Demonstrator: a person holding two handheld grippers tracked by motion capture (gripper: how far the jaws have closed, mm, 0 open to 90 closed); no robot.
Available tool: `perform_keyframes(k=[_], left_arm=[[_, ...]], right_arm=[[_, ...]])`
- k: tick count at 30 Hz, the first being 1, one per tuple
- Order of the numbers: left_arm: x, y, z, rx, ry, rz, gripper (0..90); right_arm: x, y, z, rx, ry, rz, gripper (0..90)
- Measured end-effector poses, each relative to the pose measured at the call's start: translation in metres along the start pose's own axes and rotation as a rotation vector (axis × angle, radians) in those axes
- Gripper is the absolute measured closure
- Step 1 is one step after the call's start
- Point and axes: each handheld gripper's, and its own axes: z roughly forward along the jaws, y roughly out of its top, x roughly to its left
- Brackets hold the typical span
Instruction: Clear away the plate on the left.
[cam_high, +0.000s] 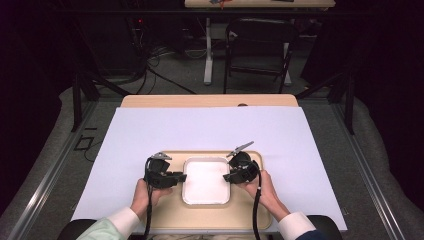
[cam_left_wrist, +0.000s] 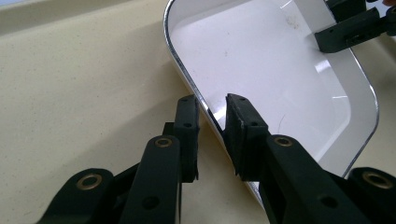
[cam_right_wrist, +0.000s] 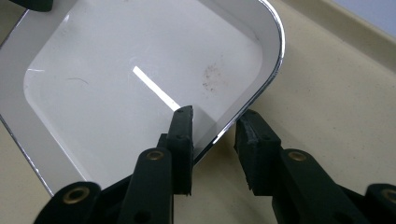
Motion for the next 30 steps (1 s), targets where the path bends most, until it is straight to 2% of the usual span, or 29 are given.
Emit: perform_keyframes(k=[5,7,14,22,26,29,30], left_arm=[[0.0,0.0,0.004,0.019,0.011,0.011,73.3],[0.0,-0.001,0.006,0.025,0.013,0.012,72.7],[0.001,-0.001,0.007,0.03,0.014,0.014,72.0],[0.0,-0.001,0.011,0.052,0.028,0.032,69.9],[-0.001,-0.001,0.011,0.063,0.027,0.027,62.5],[-0.002,0.0,0.009,0.057,0.029,0.017,52.6],[-0.002,0.001,0.007,0.054,0.033,0.025,49.2]], right_arm=[[0.001,-0.001,0.003,0.016,-0.011,-0.002,65.8],[0.001,-0.001,0.004,0.027,-0.017,-0.017,65.2],[0.003,-0.001,0.005,0.027,-0.029,-0.019,64.4],[0.005,-0.001,0.007,0.042,-0.047,-0.046,59.0],[0.005,-0.001,0.007,0.045,-0.064,-0.05,48.6],[0.005,0.0,0.004,0.032,-0.082,-0.066,35.7],[0.005,0.0,0.003,0.033,-0.085,-0.065,31.0]])
